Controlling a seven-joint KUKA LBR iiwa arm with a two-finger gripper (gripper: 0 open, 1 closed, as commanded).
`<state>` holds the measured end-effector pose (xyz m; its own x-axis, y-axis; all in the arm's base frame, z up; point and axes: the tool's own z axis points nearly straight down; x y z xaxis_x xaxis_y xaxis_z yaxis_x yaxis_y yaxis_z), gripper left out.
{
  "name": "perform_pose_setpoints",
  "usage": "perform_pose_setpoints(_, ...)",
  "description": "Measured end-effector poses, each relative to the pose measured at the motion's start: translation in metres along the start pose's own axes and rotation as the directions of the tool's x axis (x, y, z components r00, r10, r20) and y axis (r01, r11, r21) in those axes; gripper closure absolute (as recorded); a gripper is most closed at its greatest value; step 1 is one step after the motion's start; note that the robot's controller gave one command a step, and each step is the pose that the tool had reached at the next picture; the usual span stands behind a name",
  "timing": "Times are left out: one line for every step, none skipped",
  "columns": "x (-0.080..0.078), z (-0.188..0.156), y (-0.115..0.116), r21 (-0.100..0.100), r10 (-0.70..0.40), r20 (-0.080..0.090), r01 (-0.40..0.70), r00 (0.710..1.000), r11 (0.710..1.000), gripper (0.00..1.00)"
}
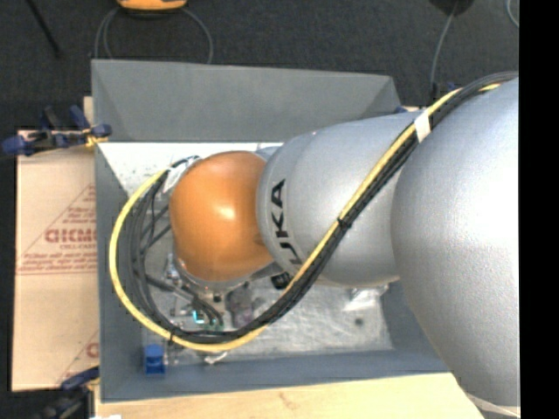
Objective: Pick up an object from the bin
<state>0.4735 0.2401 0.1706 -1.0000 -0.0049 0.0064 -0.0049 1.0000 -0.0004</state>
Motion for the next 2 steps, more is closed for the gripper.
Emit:
perform_pose_setpoints(-0.01,0.096,-0.073,0.006,-0.516,0.028,0.516,0.856,0.857,0.0)
perform_pose_setpoints(0.0,0.069,-0.065,0.006,-0.602,0.014,0.602,0.798,0.799,0.0)
